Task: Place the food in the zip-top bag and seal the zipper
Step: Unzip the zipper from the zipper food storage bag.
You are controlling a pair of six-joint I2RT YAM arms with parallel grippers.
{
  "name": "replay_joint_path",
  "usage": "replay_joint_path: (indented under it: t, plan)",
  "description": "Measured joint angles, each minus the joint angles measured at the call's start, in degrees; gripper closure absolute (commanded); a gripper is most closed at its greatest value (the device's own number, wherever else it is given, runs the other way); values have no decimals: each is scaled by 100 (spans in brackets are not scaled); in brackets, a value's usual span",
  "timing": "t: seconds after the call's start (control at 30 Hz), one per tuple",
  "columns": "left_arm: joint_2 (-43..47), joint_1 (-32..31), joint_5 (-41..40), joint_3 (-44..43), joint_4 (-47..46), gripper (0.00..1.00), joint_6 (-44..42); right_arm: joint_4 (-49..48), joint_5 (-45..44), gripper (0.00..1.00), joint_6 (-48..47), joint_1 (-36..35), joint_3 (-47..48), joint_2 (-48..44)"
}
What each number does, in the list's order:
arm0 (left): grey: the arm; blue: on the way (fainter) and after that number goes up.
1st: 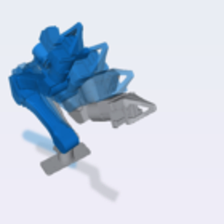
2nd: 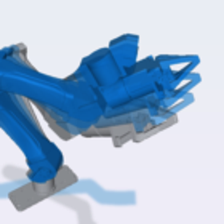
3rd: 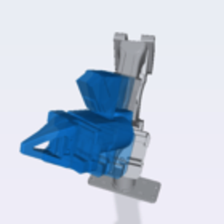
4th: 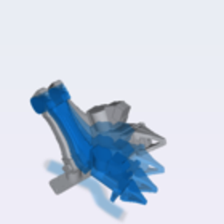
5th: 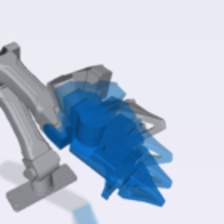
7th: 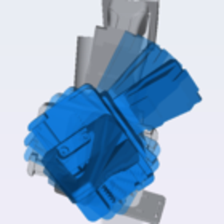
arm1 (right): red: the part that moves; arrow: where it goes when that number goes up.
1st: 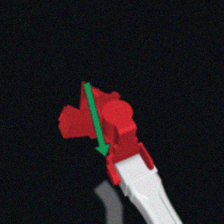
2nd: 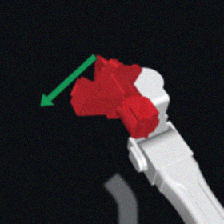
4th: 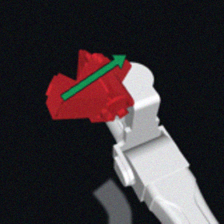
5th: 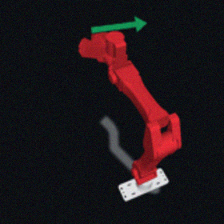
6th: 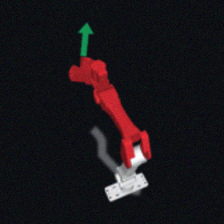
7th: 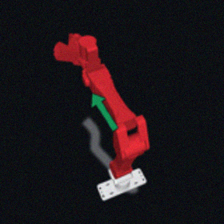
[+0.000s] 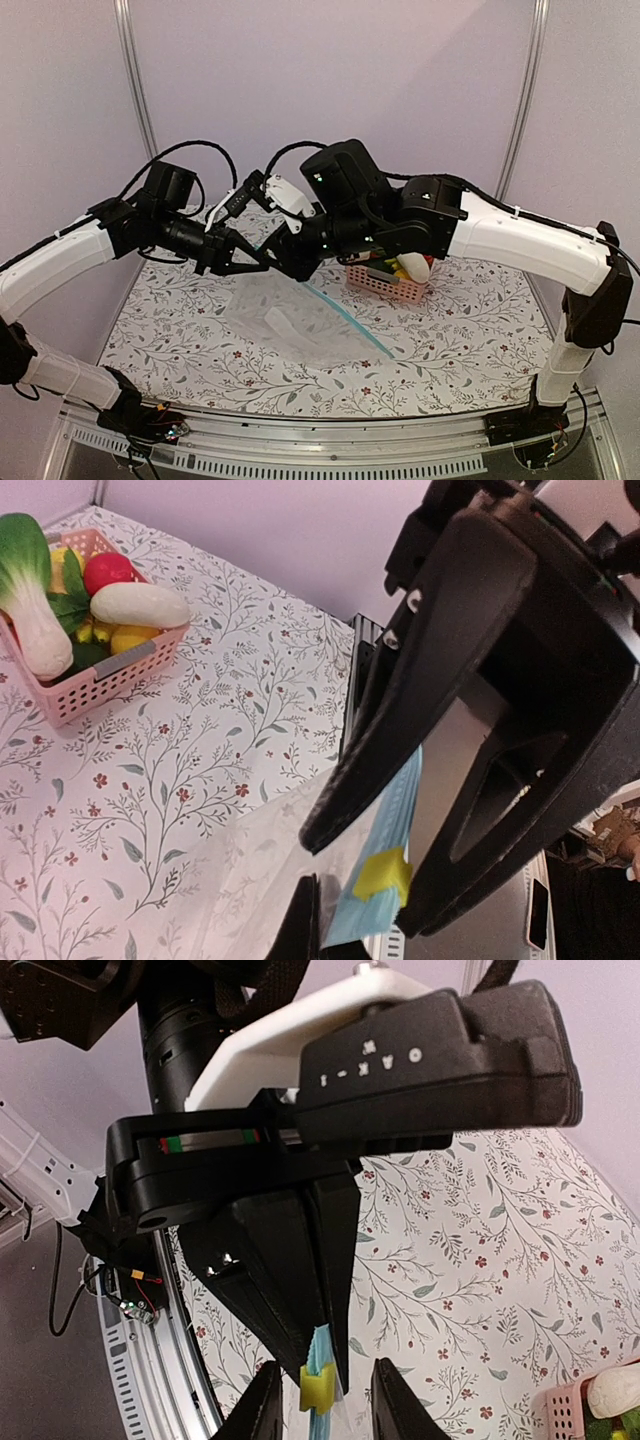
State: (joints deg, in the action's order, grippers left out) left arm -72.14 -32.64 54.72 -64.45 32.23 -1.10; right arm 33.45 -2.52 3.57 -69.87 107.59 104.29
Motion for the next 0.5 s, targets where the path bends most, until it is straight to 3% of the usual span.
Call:
replay_joint_path:
  t: [0.5]
  plan:
    - [0,0,-39,0,2,100,0,26,-76,93,7,0,2,11]
